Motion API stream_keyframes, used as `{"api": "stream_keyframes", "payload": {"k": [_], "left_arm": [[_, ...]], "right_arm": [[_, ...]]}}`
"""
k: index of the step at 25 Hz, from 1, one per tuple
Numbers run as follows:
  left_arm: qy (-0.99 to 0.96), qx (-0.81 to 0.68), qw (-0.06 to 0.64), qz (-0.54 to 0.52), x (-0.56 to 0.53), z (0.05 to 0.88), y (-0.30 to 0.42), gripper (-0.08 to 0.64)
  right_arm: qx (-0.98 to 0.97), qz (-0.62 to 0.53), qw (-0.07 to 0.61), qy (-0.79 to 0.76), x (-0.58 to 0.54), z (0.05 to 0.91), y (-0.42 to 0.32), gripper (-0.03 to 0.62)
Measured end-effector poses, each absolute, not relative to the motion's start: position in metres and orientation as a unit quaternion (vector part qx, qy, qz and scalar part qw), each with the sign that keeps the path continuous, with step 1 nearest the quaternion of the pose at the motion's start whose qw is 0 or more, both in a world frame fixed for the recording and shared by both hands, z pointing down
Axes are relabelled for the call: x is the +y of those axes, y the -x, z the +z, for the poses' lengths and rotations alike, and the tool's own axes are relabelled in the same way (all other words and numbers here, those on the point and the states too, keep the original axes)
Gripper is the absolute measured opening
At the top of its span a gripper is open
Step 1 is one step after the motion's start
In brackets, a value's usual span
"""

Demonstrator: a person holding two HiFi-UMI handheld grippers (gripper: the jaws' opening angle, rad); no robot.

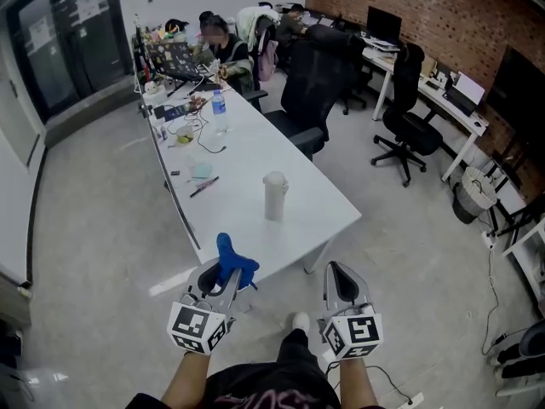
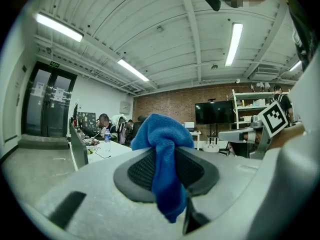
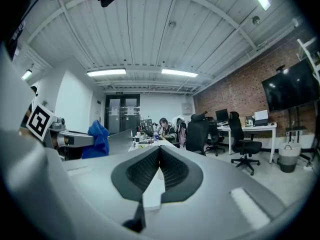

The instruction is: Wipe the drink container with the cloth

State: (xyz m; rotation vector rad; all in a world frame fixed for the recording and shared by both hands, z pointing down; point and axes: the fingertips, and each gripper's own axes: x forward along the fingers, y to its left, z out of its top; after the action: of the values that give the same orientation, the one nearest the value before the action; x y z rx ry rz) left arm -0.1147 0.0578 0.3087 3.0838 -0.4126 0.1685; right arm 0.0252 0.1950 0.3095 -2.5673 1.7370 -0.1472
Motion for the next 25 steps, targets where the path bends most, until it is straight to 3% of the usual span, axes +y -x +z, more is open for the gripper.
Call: {"api": "stream_keyframes", "payload": {"k": [25], "left_arm": [[-0.977, -0.192, 0.035, 0.089, -0.034, 0.337, -0.046, 0.095]], "right_arm": [[0.610, -0.077, 0.030, 0.788, 0.080, 0.331, -0.195, 0.000]]}}
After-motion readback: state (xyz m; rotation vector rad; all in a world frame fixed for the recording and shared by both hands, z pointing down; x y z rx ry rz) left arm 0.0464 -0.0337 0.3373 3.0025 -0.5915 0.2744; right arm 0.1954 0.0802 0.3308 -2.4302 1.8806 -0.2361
